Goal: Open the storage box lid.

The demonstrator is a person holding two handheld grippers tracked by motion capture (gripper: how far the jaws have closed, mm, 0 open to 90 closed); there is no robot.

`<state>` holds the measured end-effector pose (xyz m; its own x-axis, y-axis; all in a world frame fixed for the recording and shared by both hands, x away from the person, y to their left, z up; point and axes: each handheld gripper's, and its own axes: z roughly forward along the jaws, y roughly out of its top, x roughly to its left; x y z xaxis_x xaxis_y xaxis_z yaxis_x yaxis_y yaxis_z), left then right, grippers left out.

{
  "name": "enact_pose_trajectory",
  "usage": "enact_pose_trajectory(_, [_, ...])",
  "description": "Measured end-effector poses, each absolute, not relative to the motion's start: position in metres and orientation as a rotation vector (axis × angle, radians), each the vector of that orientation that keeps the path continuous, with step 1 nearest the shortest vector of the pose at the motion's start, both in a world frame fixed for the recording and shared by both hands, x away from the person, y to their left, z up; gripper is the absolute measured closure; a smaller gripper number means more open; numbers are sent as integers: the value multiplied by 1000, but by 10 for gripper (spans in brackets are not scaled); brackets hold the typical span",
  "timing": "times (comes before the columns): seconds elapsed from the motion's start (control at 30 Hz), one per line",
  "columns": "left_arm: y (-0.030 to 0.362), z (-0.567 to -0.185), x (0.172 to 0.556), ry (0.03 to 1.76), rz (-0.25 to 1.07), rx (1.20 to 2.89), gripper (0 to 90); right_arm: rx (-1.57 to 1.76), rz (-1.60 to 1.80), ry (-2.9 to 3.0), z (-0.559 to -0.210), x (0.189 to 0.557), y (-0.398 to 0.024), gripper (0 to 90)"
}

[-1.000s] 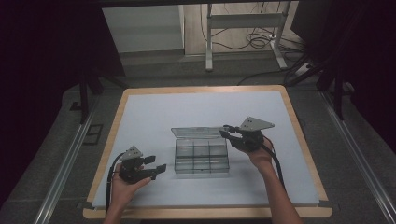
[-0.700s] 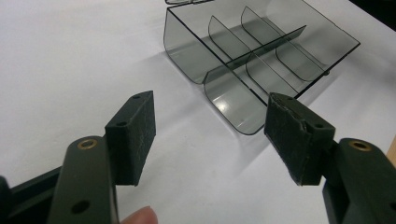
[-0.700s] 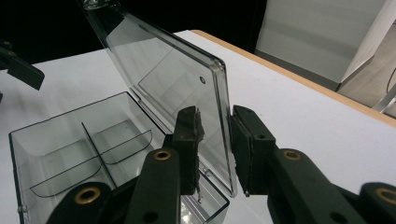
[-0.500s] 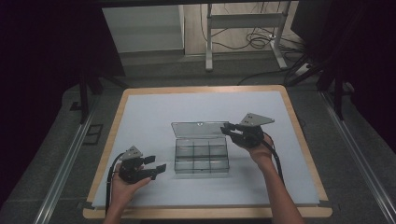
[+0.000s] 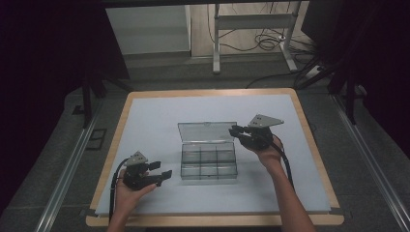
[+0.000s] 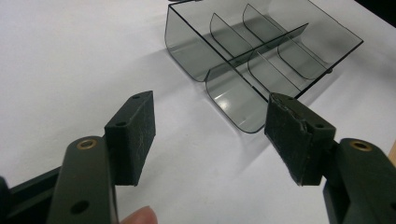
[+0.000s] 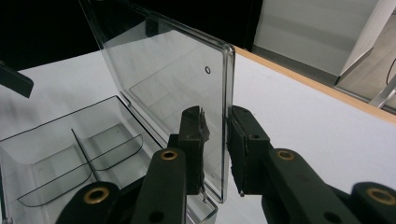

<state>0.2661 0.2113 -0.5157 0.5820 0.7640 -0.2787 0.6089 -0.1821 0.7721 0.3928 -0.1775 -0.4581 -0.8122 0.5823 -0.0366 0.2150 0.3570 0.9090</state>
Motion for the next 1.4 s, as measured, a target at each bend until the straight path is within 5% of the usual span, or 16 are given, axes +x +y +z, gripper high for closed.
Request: enact_pose_trajectory(1.4, [212,-515,265,1104,218,1887,334,811,1410,2252,-459,415,-172,755])
